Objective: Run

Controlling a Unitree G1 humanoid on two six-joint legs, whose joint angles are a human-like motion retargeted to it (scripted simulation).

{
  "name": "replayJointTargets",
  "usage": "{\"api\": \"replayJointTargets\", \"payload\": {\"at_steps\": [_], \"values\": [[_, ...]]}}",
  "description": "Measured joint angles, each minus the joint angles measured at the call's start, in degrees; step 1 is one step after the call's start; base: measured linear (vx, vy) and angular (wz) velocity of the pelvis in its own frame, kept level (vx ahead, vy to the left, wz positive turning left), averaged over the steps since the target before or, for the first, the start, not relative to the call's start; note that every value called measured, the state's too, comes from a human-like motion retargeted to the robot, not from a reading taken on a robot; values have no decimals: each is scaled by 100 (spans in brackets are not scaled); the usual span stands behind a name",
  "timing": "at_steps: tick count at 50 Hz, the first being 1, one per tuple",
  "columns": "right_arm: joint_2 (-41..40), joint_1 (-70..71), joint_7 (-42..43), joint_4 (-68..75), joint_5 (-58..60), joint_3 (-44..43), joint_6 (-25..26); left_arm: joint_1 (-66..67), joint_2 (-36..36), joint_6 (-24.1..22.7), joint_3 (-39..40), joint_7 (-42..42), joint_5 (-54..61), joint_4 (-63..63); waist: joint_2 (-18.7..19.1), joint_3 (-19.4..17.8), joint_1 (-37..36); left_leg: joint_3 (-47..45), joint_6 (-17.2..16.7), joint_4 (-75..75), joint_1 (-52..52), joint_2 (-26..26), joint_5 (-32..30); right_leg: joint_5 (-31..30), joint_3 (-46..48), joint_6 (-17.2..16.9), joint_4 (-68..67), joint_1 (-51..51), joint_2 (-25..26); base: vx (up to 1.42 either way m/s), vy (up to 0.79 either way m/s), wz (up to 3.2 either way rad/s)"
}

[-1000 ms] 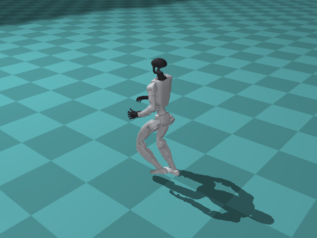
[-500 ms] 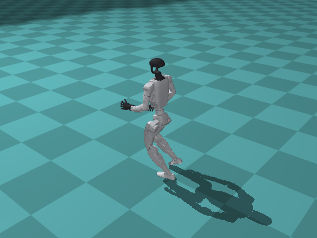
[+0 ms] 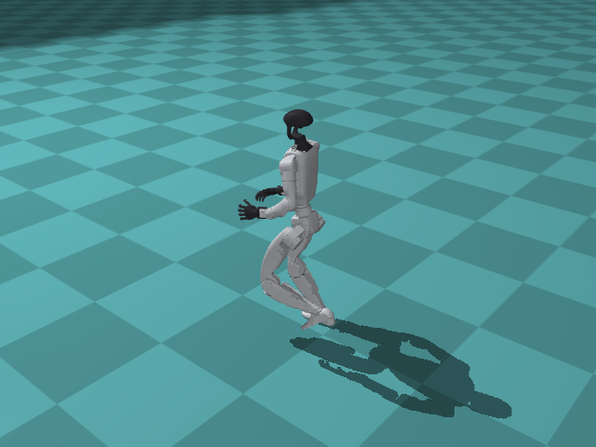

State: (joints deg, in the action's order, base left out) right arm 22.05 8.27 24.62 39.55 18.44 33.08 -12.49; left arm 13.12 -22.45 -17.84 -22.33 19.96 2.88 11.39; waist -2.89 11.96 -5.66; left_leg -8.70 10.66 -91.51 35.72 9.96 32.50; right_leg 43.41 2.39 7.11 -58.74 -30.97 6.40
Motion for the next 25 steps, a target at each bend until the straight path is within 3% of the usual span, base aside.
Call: {"api": "replayJointTargets", "payload": {"at_steps": [5, 10, 13, 17, 20, 23, 25], "values": [[-43, 590, -67, -1275, -570, -63, -169, 1297, -526, -78, 585, -244, 336, -93, -479, 121, -229, -399, -193, 2418, 647, -753, -25, -945, -351, -756, 848, 1109, -464, 4, 6, 29], [15, 549, -363, -2424, -899, -80, -412, 2014, -664, -169, 967, -376, 520, -40, -828, 384, -152, -608, -627, 5843, 274, -1807, -819, -2220, -366, -1488, 883, 1676, -1154, 3, 6, 61], [-15, 372, -475, -2716, -852, -32, -528, 2041, -568, -177, 982, -299, 444, 14, -888, 455, 49, -640, -513, 5882, 190, -2124, -775, -2615, -378, -1667, 2, 1700, -1431, -3, 4, 59], [-100, -36, -546, -2691, -586, 22, -466, 1416, -435, -117, 847, 24, 43, 209, -1010, 298, 445, -639, 93, 4603, 45, -2416, -43, -2617, -419, -1607, -1805, 1434, -1876, -4, 4, 33], [-188, -424, -440, -2210, -344, 37, -265, 388, -321, -25, 613, 424, -304, 453, -979, 56, 773, -549, 413, 3644, -139, -2425, 754, -2039, -442, -1219, -3135, 768, -2035, -6, 3, 5], [-143, -740, -327, -1551, -265, -35, -223, -926, -111, 12, 321, 771, -380, 643, -666, -77, 991, -441, 297, 3744, -767, -2168, 1119, -1427, -408, -762, -3467, -283, -1789, -1, 1, -7], [22, -1083, -292, -1334, -357, -123, -267, -1483, 41, -42, 204, 827, -308, 450, -411, -73, 1151, -380, 57, 4205, -1365, -2012, 1030, -1149, -278, -593, -3072, -842, -1593, 0, 0, 0]]}}
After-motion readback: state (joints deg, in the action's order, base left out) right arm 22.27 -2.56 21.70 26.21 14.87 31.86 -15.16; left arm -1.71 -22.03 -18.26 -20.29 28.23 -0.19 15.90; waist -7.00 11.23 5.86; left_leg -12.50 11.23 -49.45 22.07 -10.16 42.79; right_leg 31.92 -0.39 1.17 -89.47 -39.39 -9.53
